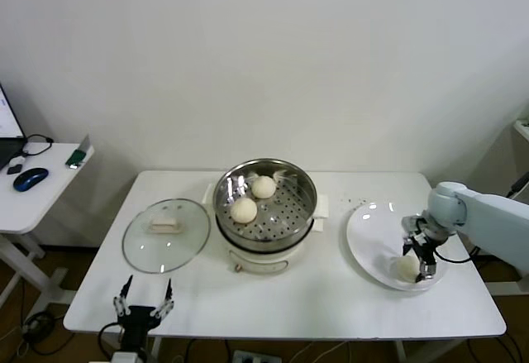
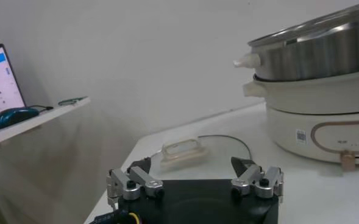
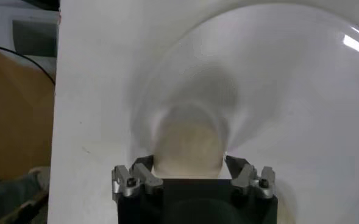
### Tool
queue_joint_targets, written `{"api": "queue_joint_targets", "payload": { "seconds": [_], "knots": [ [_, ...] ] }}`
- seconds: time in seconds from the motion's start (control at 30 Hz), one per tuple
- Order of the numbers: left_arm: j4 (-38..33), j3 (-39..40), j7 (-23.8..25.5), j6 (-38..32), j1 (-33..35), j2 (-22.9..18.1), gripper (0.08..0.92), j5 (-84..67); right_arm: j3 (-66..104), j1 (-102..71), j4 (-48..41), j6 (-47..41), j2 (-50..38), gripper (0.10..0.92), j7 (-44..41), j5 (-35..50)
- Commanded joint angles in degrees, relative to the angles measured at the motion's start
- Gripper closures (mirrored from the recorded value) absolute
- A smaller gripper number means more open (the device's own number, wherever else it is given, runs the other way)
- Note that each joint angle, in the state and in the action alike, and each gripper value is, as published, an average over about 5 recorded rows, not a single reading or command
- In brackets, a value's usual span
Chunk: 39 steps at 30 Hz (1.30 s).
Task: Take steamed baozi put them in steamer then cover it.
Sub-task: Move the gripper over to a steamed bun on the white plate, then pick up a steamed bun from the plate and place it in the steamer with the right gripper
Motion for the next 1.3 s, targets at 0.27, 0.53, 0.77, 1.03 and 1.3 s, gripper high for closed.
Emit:
{"api": "queue_joint_targets", "payload": {
  "seconds": [0.27,0.53,0.77,1.03,1.3],
  "knots": [
    [-0.09,-0.05,-0.04,-0.06,0.13,-0.23,0.177,0.08,0.62,1.39,-0.75,2.83,0.45,0.332,-1.19,-0.22],
    [-0.24,0.18,0.02,0.05,-0.09,-0.11,0.177,0.11,-4.09,16.0,0.26,17.05,3.75,0.338,-5.3,-0.46],
    [-0.27,0.28,0.0,0.1,-0.15,-0.18,0.177,0.3,-13.61,35.77,1.65,32.91,12.98,0.338,-7.47,-0.72],
    [-0.84,0.46,1.25,0.22,0.74,-0.49,0.177,0.45,-10.13,38.87,3.32,42.14,21.82,0.336,-6.94,-5.84],
    [-1.04,1.15,1.59,0.31,0.67,-0.26,0.177,0.73,-4.57,33.17,4.94,44.4,33.18,0.333,-5.62,-12.6]
  ]
}}
